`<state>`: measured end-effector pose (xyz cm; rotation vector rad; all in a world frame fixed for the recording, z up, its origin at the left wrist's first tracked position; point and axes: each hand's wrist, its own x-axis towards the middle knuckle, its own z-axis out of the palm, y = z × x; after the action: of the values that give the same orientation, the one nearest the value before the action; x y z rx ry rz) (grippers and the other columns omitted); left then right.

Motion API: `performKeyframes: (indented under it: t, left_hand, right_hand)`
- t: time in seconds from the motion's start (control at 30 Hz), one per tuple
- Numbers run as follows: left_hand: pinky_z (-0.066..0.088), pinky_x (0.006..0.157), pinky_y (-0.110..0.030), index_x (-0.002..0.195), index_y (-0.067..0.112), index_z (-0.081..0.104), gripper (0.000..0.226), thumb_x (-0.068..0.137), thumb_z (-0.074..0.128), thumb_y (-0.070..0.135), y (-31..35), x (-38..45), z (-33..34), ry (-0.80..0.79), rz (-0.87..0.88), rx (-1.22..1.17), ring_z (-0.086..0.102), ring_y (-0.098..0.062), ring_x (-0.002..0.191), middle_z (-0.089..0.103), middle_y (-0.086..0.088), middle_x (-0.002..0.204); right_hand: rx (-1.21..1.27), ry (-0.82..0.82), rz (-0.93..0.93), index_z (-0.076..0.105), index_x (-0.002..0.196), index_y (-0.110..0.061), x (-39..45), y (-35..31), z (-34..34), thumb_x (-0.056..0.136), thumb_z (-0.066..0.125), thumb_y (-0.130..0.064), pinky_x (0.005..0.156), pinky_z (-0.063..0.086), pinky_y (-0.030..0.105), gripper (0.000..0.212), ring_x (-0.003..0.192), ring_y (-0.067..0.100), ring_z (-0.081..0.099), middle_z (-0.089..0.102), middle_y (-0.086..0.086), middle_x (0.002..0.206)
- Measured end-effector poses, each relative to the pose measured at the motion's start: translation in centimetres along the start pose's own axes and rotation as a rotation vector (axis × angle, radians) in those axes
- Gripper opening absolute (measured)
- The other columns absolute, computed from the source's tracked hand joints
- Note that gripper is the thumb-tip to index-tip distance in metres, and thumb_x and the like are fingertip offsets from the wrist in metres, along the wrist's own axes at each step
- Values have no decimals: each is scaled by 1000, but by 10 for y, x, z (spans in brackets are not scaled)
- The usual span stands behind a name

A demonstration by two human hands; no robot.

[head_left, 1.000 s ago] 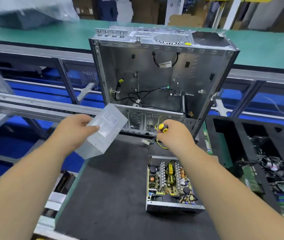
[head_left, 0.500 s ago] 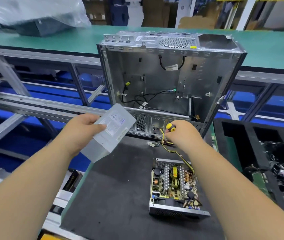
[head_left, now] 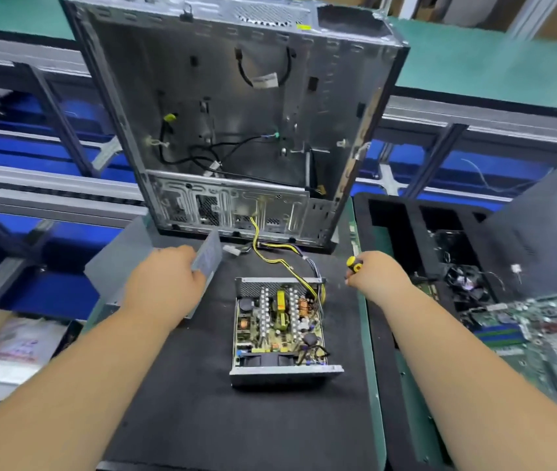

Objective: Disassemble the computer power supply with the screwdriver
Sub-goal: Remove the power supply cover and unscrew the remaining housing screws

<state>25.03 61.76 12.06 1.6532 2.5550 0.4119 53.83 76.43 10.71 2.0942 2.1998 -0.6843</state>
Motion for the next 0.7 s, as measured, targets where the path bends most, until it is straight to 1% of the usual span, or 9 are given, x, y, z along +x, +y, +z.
performKeyframes:
  t: [0.13,0.2,0.23,0.33,0.4,0.5,0.57,0.63,0.7]
  left_hand:
    - [32,56,-34,73,12,43,22,91,53,18,8,2,13,-48,5,9,48,-31,71,46,-2,68]
    - [29,57,-34,73,14,42,26,94,54,21,11,3,22,-66,6,-5,45,-29,69,45,-1,67]
    - [28,57,-34,74,14,43,25,94,55,22,12,3,26,-62,3,-16,44,-28,69,46,0,67]
    - [30,60,-34,79,11,49,21,94,56,24,14,5,37,-51,-29,-86,48,-30,73,50,-3,73]
    - [33,61,-35,82,9,52,21,93,59,26,16,6,44,-58,-71,-137,46,-29,72,53,-6,77]
    - [34,59,-36,84,9,53,26,93,62,31,19,5,49,-49,-126,-184,46,-29,69,54,-5,74]
    - [43,66,-40,97,8,56,27,94,61,34,24,2,47,-9,-177,-221,54,-34,80,63,-11,91]
    - [44,83,-47,115,5,54,36,91,65,29,31,-5,44,122,-162,-235,54,-39,102,61,-17,110]
    - [41,88,-46,117,3,53,40,86,69,22,41,-13,38,245,-63,-246,50,-36,105,57,-17,110]
  right_hand:
    - [-40,-76,18,55,72,-17,-2,11,4,88,67,-20,66,43,29,20,75,28,55,59,6,77]
    - [-59,-92,26,67,88,-11,-4,18,-3,87,69,-20,73,50,32,9,83,30,62,69,12,91]
    - [-74,-96,39,68,98,-9,-5,22,-7,87,69,-21,77,51,32,16,86,30,63,71,13,98]
    - [-99,-165,63,60,113,-19,-15,30,-21,90,68,-24,80,49,31,24,82,26,54,66,10,97]
    - [-108,-242,78,56,111,-22,-21,35,-25,91,69,-25,79,45,29,25,84,25,51,59,7,96]
    - [-112,-286,92,60,111,-13,-28,45,-25,93,67,-26,77,41,27,23,85,24,50,57,6,94]
    - [-108,-286,77,60,110,-13,-31,51,-21,93,67,-26,78,42,27,23,88,25,54,57,6,96]
    - [-89,-241,24,62,106,-16,-32,53,-14,91,67,-24,79,45,29,17,93,28,60,60,5,96]
    - [-46,-187,-29,60,84,-20,-28,52,-1,88,69,-21,74,46,29,10,89,27,58,60,4,91]
